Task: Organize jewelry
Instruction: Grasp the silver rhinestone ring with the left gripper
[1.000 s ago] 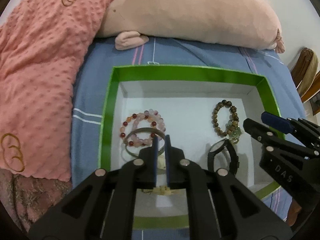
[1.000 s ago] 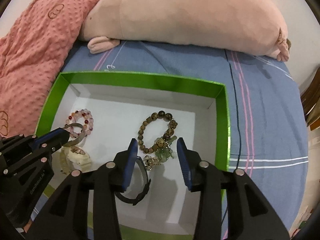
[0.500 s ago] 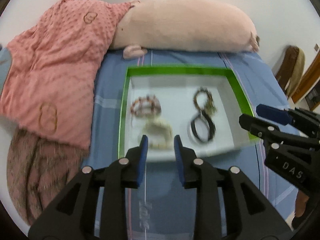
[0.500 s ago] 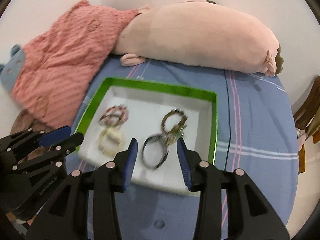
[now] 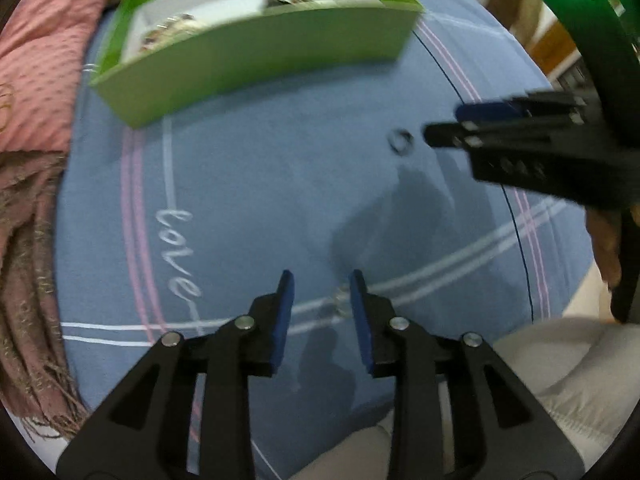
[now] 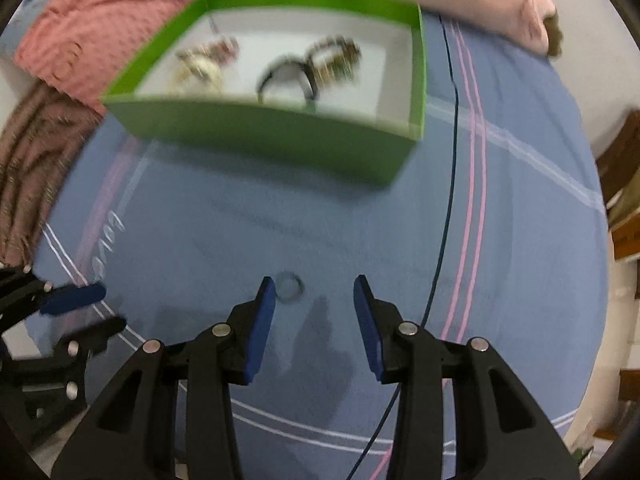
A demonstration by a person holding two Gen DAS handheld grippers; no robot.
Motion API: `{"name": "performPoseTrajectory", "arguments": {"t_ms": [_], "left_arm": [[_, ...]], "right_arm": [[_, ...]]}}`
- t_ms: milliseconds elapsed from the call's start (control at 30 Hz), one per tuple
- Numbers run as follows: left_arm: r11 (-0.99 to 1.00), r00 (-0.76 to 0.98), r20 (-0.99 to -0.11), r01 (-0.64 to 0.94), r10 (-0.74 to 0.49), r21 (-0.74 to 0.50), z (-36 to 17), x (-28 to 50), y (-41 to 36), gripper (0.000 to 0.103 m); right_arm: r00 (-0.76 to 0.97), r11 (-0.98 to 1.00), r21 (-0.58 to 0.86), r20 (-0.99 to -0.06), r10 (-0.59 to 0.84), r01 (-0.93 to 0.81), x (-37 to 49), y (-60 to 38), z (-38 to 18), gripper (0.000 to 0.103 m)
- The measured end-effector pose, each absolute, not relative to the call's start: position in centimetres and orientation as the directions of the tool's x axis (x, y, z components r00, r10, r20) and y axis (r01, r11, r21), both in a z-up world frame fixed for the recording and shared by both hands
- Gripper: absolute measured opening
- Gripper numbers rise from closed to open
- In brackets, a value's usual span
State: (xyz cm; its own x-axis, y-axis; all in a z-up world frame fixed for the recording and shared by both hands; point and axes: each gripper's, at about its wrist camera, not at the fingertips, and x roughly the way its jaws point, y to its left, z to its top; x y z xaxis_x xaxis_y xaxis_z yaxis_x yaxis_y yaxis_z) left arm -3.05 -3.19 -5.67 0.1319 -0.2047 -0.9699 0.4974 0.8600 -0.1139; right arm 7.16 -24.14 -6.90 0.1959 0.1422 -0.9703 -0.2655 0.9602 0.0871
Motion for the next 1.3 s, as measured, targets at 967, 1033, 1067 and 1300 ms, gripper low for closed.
{"name": "performPoseTrajectory", "arguments": {"t_ms": [967,1033,1067,1300], "left_arm": [[0.925,0.147,-0.983,0.377,-0.112,-0.049,-8.1,-0.1,0.1,0.021],[0.925,0.147,-0.983,0.377,-0.112,-0.049,-7.9,0.1,-0.1,0.022],[0.925,0.148,-0.983,0.377,-0.111,-0.048,-7.9,0.2,0.2,0.022],[0.925,0.157,-0.983,0.378,-0.100,-0.033,-8.1,-0.1,-0.1,0.022]], "right_arm": [[0.158,0.939,0.100,-0.975,0.159,-0.329,7.2,-21.8,-9.8,0.041],[0.163,0.935,0.086,-0.975,0.150,-0.345,7.2,-21.3,-10.0,0.041],[0.164,0.933,0.081,-0.976,0.146,-0.352,7.2,-21.1,-10.0,0.041],[0.172,0.927,0.076,-0.974,0.147,-0.366,7.0,-20.7,-9.9,0.023]]}}
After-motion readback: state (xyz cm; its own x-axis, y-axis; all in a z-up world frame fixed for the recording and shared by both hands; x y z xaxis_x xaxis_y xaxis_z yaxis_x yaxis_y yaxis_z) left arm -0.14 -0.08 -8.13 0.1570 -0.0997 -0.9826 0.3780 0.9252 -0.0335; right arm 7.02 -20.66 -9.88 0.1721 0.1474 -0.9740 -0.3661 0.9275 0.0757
